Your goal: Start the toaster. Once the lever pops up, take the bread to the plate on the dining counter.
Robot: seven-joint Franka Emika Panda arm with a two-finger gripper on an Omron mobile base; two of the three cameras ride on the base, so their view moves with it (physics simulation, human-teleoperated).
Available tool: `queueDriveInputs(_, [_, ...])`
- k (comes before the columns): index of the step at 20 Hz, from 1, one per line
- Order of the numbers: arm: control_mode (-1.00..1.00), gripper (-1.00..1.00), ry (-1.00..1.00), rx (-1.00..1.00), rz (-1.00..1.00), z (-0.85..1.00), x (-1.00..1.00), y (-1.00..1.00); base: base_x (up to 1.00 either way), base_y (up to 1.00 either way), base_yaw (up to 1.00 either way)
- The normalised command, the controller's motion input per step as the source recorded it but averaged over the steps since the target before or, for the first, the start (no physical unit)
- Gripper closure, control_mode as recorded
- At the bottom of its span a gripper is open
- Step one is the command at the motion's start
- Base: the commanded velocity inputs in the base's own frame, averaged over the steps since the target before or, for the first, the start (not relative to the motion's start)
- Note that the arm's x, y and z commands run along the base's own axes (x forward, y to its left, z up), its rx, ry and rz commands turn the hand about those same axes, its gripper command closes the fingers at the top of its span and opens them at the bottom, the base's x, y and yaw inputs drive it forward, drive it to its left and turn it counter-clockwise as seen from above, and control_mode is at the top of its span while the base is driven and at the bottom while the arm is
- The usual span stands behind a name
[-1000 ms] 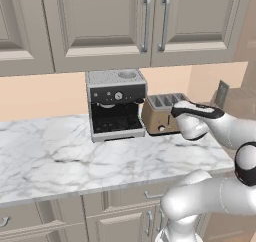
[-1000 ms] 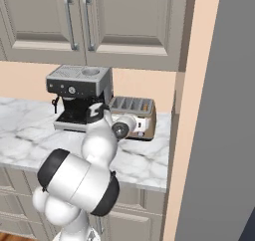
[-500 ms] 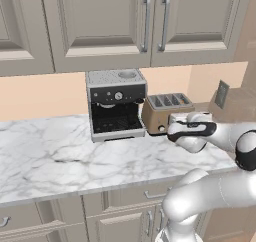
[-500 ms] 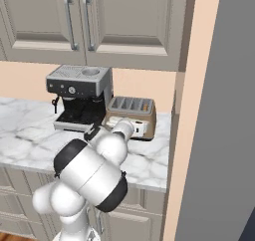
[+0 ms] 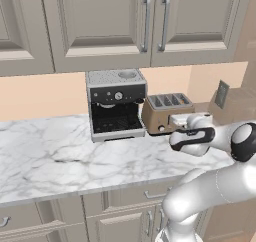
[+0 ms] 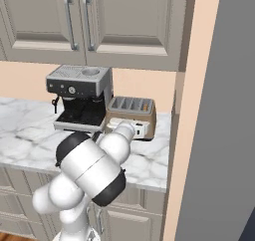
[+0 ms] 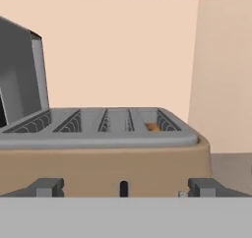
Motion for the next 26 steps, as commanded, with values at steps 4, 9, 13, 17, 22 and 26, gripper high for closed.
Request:
queueDriveInputs(4, [-1.0, -1.0, 0.0, 0.0, 0.0, 0.4, 0.0, 0.0, 0.0, 0.0, 0.0])
queueDriveInputs(9, [-1.0, -1.0, 0.01, 0.0, 0.0, 0.42, 0.0, 0.0, 0.0, 0.0, 0.0])
queueDriveInputs(13, [-1.0, -1.0, 0.04, 0.0, 0.0, 0.45, 0.0, 0.0, 0.0, 0.0, 0.0])
queueDriveInputs(17, [-1.0, -1.0, 0.06, 0.0, 0.0, 0.44, 0.0, -0.01, 0.0, 0.0, 0.0])
queueDriveInputs(22, [-1.0, -1.0, 0.09, 0.0, 0.0, 0.19, 0.0, 0.0, 0.0, 0.0, 0.0])
queueDriveInputs(26, [-1.0, -1.0, 0.13, 0.0, 0.0, 0.01, 0.07, -0.13, 0.0, 0.0, 0.0])
